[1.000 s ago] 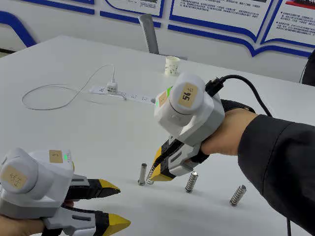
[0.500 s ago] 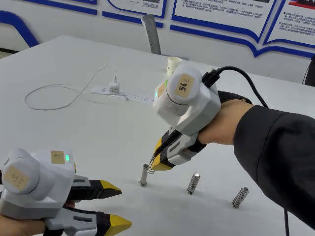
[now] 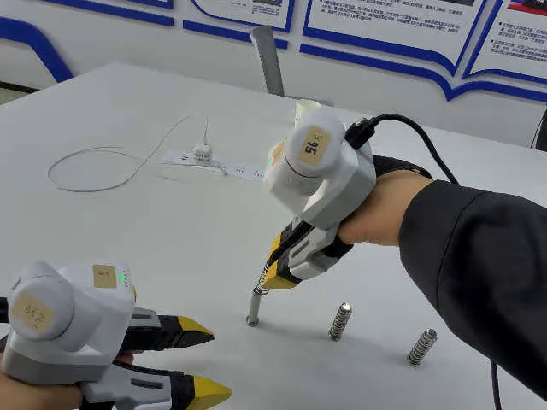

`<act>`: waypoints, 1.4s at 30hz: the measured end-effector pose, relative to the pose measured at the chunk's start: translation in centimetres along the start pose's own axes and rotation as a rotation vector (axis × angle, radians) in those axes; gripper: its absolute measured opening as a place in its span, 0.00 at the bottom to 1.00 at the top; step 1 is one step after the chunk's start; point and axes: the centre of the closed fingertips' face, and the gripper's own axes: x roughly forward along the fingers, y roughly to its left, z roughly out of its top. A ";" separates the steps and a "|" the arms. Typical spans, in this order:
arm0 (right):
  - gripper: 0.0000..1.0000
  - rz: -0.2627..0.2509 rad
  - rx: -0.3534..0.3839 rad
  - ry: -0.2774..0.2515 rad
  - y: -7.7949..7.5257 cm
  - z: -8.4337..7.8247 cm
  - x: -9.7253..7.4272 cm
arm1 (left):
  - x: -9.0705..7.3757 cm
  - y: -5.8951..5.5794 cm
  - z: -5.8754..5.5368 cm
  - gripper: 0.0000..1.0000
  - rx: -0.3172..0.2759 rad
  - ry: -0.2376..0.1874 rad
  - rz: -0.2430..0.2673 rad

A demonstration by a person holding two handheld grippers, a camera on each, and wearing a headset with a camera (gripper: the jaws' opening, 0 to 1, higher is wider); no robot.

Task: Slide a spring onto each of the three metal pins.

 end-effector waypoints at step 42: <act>0.12 0.049 0.041 0.045 -0.2 -0.8 2.7 | -0.1 0.3 -0.2 0.41 -0.010 0.001 0.010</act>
